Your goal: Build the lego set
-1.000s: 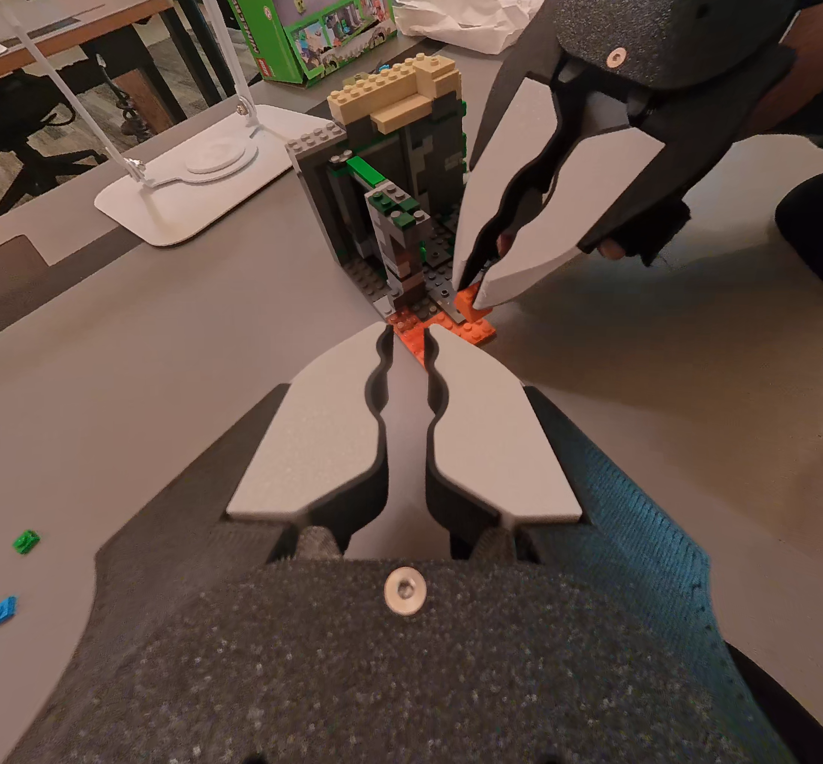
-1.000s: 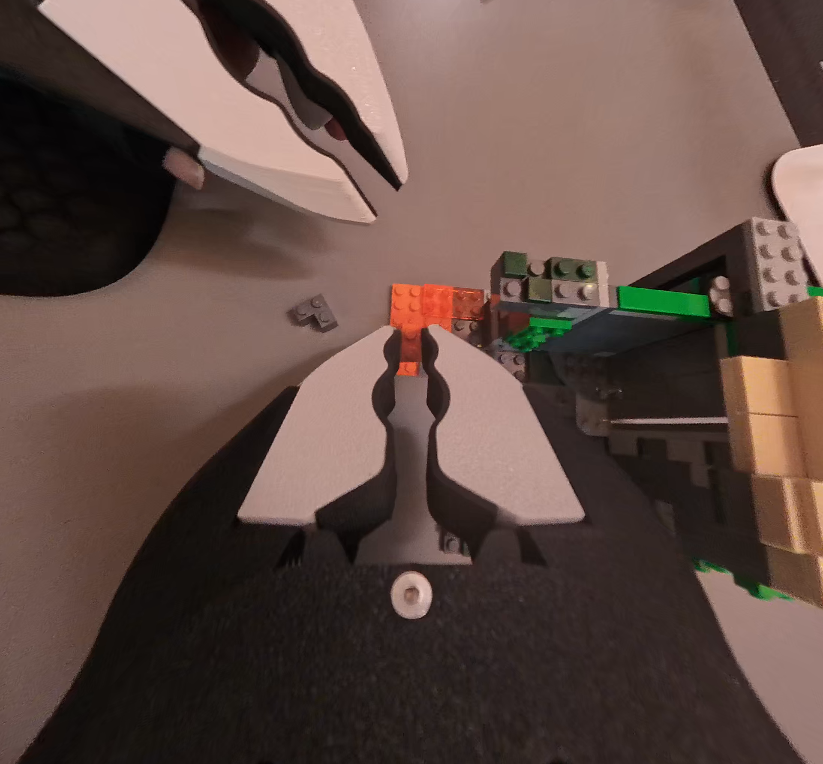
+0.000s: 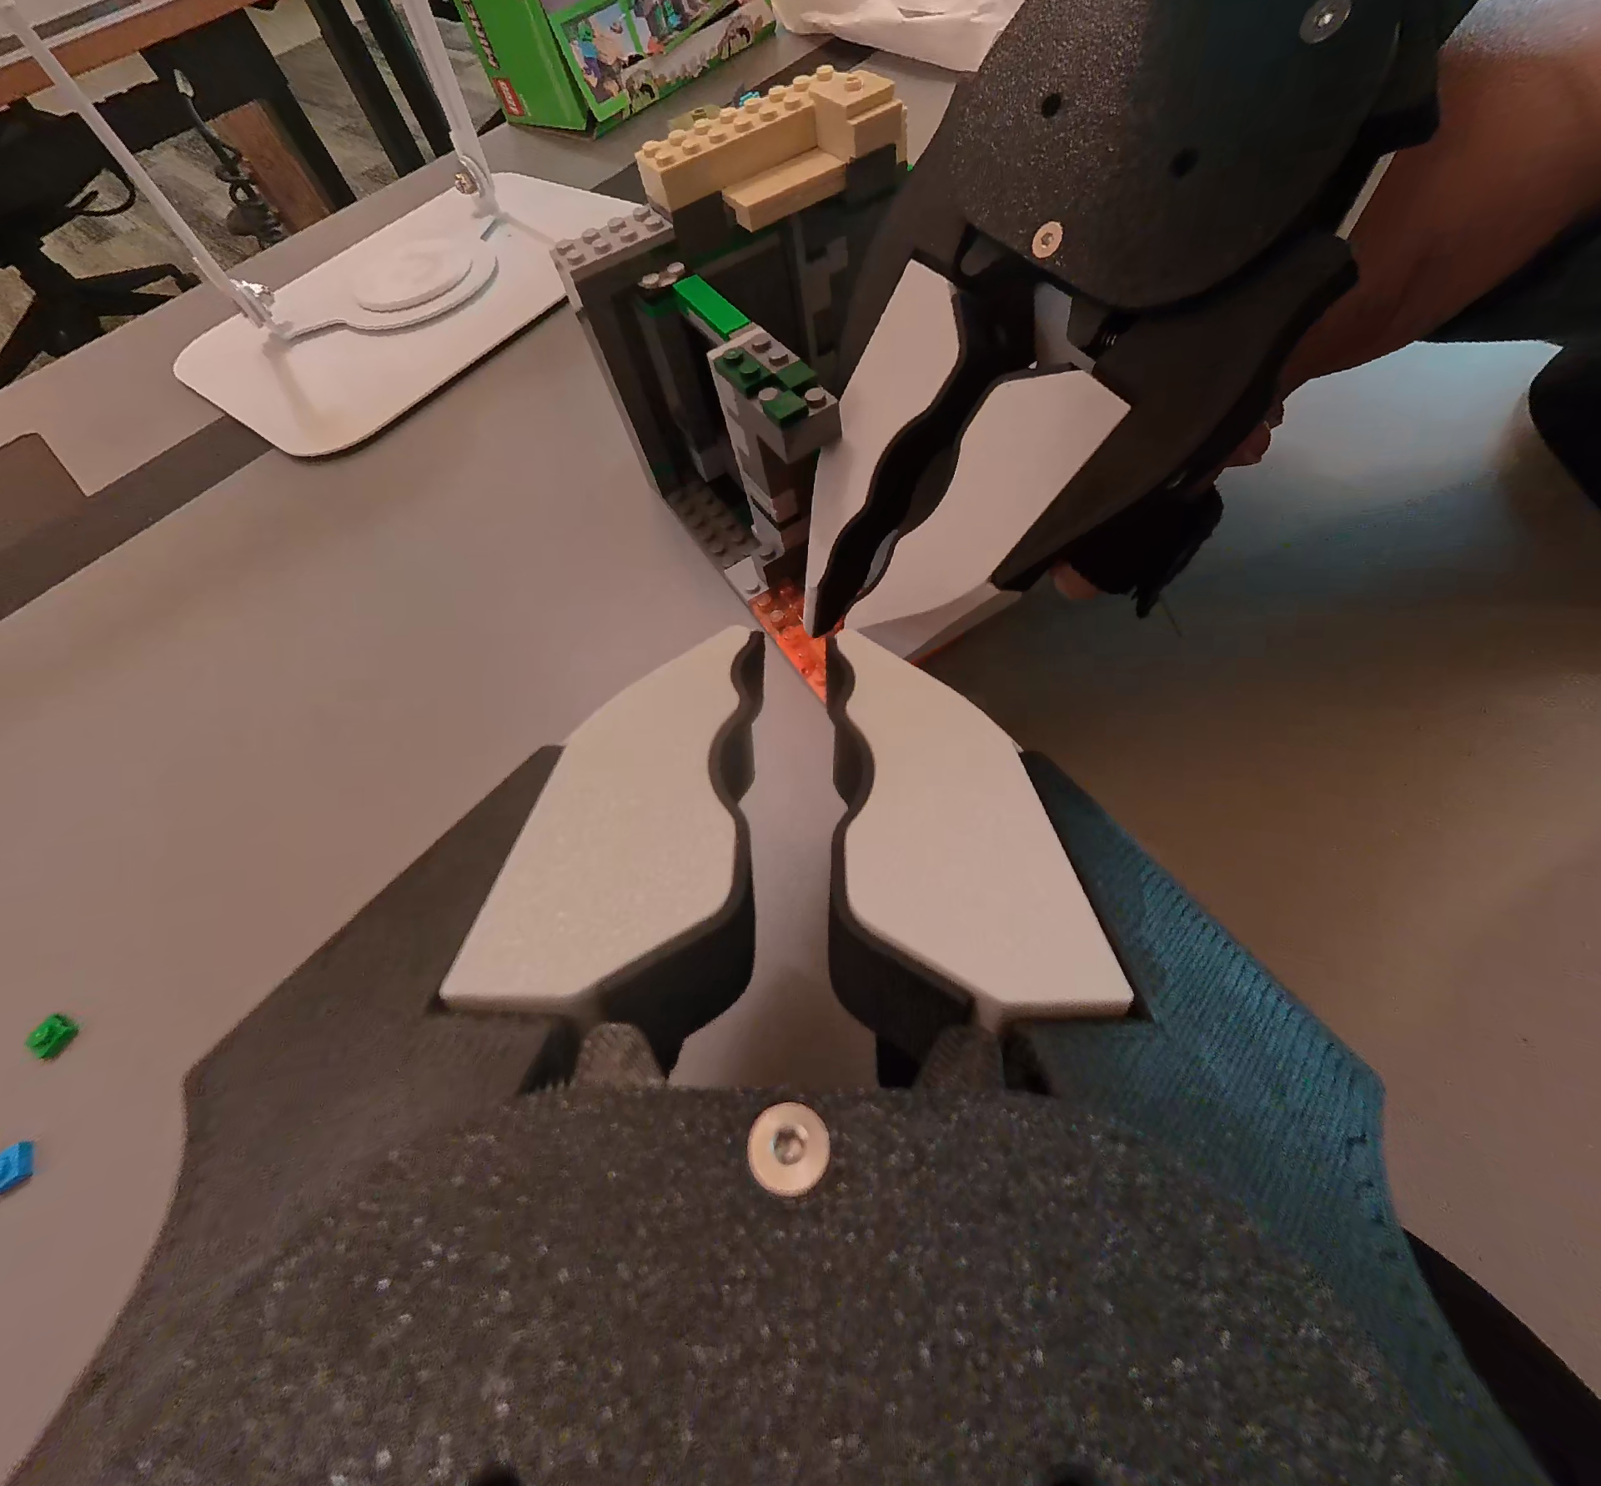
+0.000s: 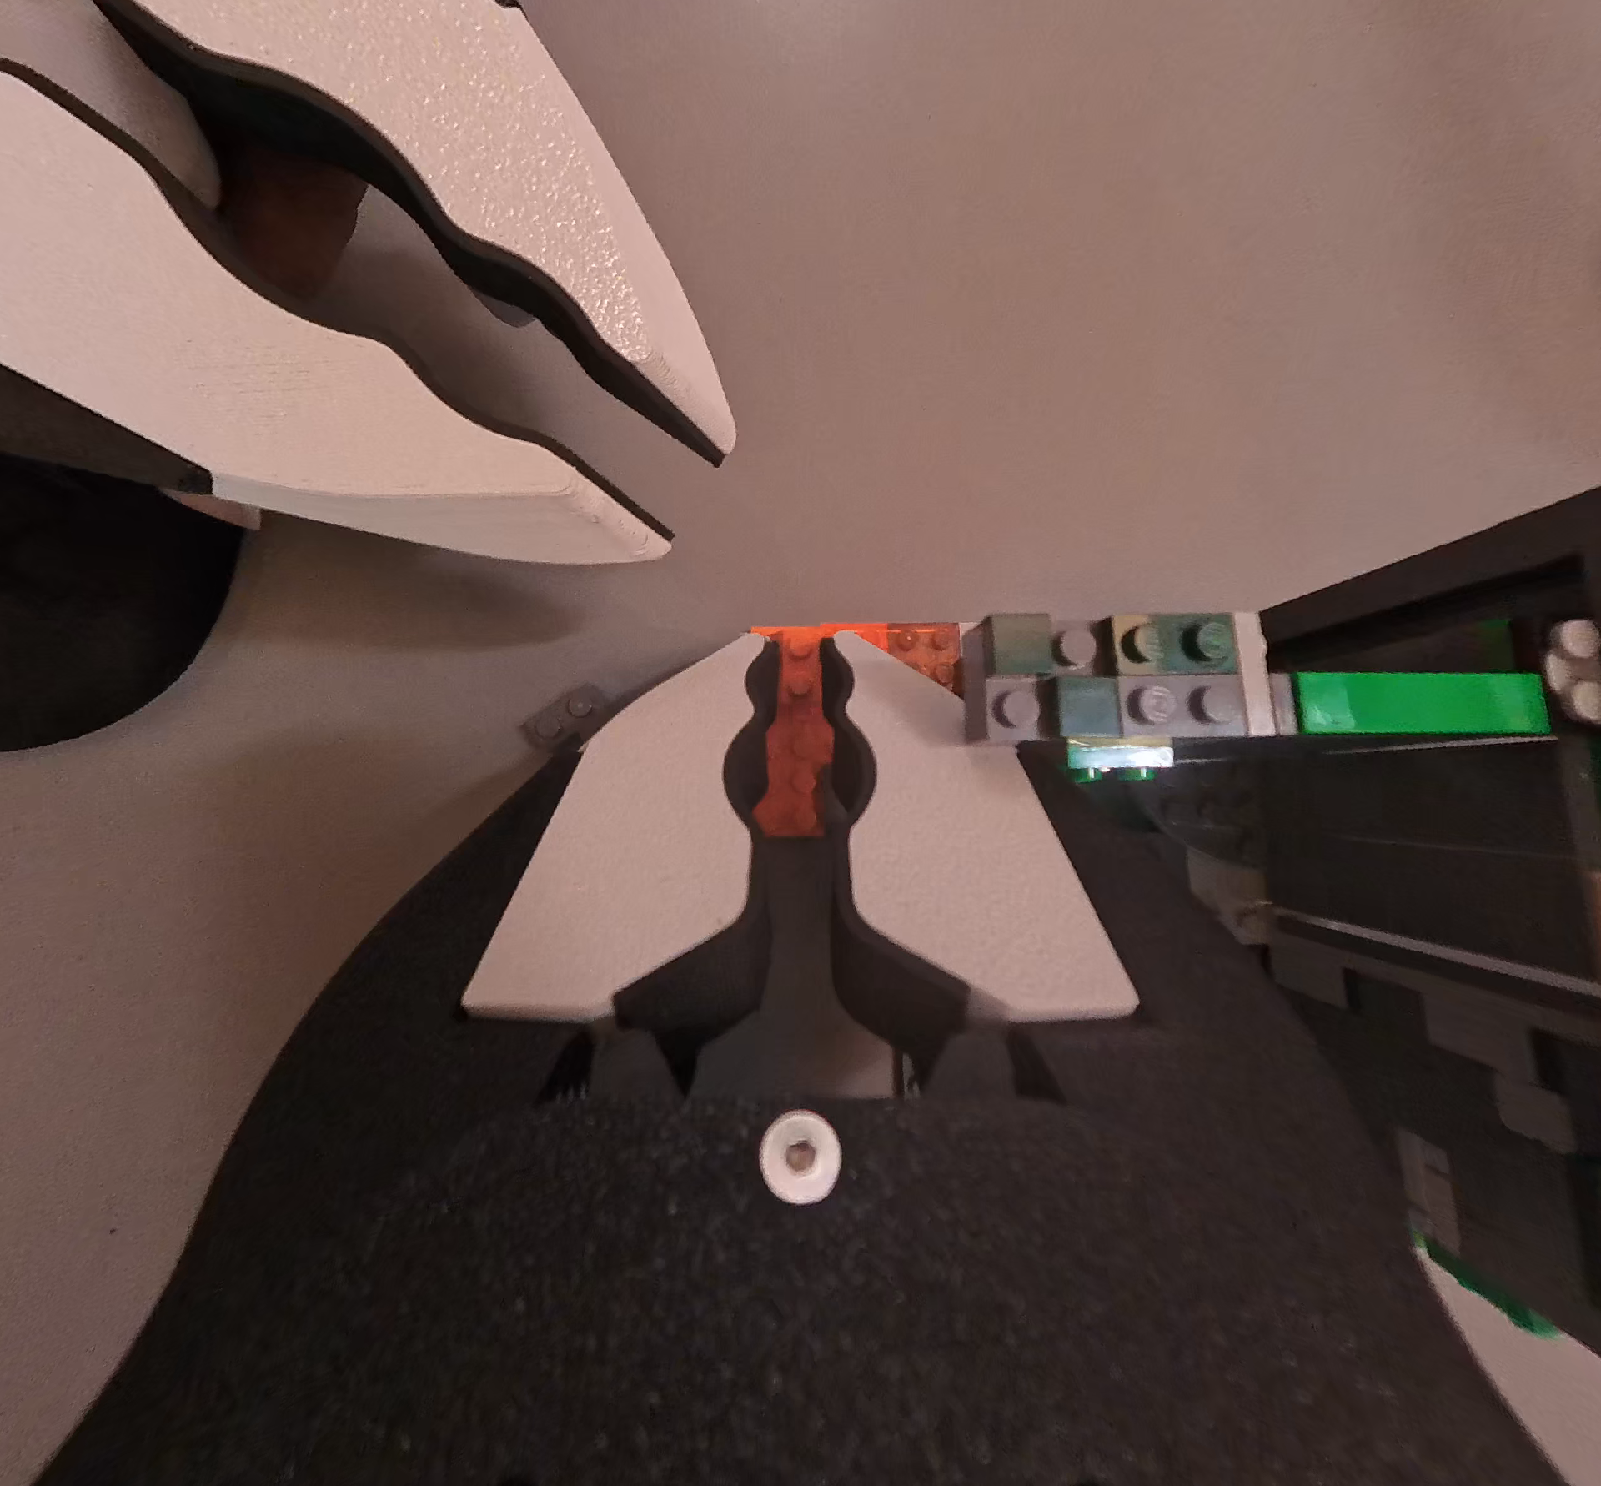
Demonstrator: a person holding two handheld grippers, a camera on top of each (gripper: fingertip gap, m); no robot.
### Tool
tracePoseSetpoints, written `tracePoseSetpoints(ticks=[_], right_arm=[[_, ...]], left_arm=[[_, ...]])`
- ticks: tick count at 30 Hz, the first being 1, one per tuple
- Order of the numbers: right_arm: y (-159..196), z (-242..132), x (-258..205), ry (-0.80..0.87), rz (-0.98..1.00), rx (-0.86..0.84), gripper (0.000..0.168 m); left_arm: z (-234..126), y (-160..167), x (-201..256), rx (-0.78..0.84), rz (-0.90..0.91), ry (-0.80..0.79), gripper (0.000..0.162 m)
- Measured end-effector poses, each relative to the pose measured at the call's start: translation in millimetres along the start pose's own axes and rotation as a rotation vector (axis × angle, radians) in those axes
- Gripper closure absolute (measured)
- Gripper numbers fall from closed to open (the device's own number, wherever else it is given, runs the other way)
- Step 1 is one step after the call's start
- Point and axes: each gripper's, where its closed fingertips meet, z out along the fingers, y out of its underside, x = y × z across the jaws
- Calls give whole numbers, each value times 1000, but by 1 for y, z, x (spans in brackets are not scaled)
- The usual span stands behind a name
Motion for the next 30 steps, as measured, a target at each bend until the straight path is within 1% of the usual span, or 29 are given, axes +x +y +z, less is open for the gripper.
tracePoseSetpoints(ticks=[1,18,23,30], right_arm=[[0,0,0,0,0,0,159],[1,-2,1,0,0,10,157],[2,-2,1,-7,4,11,159],[8,-14,6,-10,10,9,160]], left_arm=[[0,0,0,-1,0,1,149],[1,2,1,-9,1,6,149],[1,2,1,-10,-1,7,149],[2,2,1,-11,-4,7,149]])
